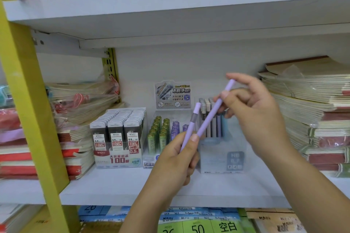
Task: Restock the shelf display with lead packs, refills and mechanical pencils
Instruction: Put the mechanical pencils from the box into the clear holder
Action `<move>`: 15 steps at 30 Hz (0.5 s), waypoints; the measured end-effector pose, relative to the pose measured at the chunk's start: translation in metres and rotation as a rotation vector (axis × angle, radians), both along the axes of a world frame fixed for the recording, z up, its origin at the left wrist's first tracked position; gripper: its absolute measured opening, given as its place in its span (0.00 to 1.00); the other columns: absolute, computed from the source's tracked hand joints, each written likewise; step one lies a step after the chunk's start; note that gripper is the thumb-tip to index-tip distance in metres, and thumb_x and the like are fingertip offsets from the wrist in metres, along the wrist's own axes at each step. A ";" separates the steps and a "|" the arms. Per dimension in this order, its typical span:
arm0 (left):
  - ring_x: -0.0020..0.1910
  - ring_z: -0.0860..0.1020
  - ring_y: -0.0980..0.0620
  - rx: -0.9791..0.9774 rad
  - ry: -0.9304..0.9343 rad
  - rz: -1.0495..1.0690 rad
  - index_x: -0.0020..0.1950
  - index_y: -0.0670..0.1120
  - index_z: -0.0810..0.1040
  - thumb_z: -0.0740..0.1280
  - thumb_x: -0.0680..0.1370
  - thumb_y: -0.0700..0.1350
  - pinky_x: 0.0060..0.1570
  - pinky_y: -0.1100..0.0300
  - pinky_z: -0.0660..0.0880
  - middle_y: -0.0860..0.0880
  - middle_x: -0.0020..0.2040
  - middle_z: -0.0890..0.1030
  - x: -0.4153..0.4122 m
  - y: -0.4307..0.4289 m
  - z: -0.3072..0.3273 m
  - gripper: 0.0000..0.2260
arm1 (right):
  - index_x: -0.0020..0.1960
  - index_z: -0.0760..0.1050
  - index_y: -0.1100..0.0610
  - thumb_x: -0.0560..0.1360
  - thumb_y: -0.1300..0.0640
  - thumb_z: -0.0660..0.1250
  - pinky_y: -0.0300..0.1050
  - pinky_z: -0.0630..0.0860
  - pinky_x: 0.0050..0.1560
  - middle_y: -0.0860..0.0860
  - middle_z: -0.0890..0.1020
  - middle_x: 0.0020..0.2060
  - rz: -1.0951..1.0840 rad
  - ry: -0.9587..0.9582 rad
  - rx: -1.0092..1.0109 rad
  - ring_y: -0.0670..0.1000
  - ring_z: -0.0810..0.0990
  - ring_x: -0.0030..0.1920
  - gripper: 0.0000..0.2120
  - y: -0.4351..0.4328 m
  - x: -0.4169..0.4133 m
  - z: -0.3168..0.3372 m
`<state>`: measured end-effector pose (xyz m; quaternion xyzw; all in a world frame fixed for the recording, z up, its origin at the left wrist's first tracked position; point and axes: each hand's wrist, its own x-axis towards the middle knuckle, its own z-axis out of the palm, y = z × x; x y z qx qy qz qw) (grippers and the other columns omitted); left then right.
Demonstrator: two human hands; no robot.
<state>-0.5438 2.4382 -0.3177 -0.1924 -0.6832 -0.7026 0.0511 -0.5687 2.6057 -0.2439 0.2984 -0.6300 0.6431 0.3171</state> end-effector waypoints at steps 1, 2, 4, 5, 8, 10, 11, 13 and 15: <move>0.24 0.61 0.58 -0.004 0.001 0.014 0.52 0.56 0.81 0.62 0.76 0.62 0.22 0.67 0.59 0.54 0.30 0.70 -0.001 -0.001 0.000 0.13 | 0.57 0.72 0.46 0.77 0.63 0.66 0.34 0.75 0.37 0.52 0.85 0.39 -0.035 0.038 -0.028 0.46 0.83 0.39 0.14 0.005 0.001 0.003; 0.24 0.62 0.58 -0.008 0.001 0.030 0.52 0.57 0.81 0.61 0.79 0.59 0.23 0.66 0.59 0.55 0.30 0.70 -0.001 -0.002 -0.001 0.11 | 0.57 0.71 0.45 0.77 0.62 0.66 0.34 0.76 0.38 0.51 0.85 0.40 -0.082 0.078 -0.033 0.46 0.84 0.40 0.14 0.010 0.002 0.006; 0.24 0.62 0.58 -0.014 0.003 0.056 0.52 0.59 0.81 0.59 0.82 0.56 0.23 0.67 0.60 0.55 0.29 0.70 -0.003 -0.004 -0.002 0.11 | 0.55 0.69 0.43 0.77 0.60 0.67 0.39 0.78 0.42 0.49 0.85 0.41 -0.188 0.132 0.010 0.47 0.84 0.44 0.14 0.021 0.002 0.007; 0.24 0.62 0.58 -0.014 0.008 0.062 0.52 0.59 0.81 0.58 0.83 0.55 0.23 0.67 0.60 0.55 0.30 0.70 -0.004 -0.005 -0.003 0.11 | 0.54 0.69 0.41 0.76 0.59 0.68 0.41 0.78 0.43 0.49 0.85 0.40 -0.240 0.139 0.049 0.48 0.83 0.44 0.14 0.025 0.000 0.007; 0.24 0.61 0.57 0.014 0.009 0.047 0.53 0.56 0.81 0.58 0.83 0.54 0.22 0.66 0.58 0.53 0.31 0.70 -0.005 -0.005 -0.003 0.12 | 0.52 0.70 0.41 0.76 0.59 0.69 0.34 0.75 0.41 0.46 0.83 0.40 -0.353 0.108 0.192 0.45 0.82 0.43 0.15 0.034 -0.010 0.002; 0.24 0.60 0.57 0.043 -0.001 0.037 0.53 0.55 0.81 0.57 0.84 0.52 0.22 0.65 0.58 0.52 0.32 0.70 -0.006 -0.004 -0.003 0.12 | 0.50 0.69 0.41 0.75 0.60 0.69 0.32 0.74 0.39 0.45 0.81 0.40 -0.381 0.087 0.257 0.44 0.80 0.41 0.16 0.035 -0.016 -0.003; 0.24 0.60 0.56 0.051 -0.004 0.037 0.52 0.54 0.81 0.57 0.84 0.50 0.22 0.65 0.58 0.51 0.32 0.70 -0.006 -0.004 -0.003 0.12 | 0.49 0.69 0.40 0.75 0.61 0.70 0.32 0.73 0.39 0.44 0.81 0.40 -0.388 0.083 0.274 0.44 0.80 0.40 0.16 0.034 -0.019 -0.006; 0.24 0.60 0.56 0.056 0.000 0.046 0.51 0.54 0.81 0.57 0.84 0.49 0.22 0.65 0.58 0.51 0.32 0.70 -0.007 -0.003 -0.003 0.12 | 0.47 0.69 0.40 0.74 0.61 0.70 0.30 0.72 0.39 0.44 0.81 0.40 -0.399 0.081 0.300 0.43 0.79 0.39 0.17 0.033 -0.023 -0.010; 0.24 0.60 0.57 0.054 0.013 0.063 0.50 0.54 0.81 0.58 0.84 0.49 0.22 0.66 0.59 0.52 0.31 0.70 -0.008 -0.003 -0.004 0.12 | 0.47 0.69 0.41 0.74 0.61 0.71 0.27 0.71 0.39 0.44 0.81 0.39 -0.412 0.082 0.341 0.41 0.79 0.39 0.16 0.030 -0.026 -0.013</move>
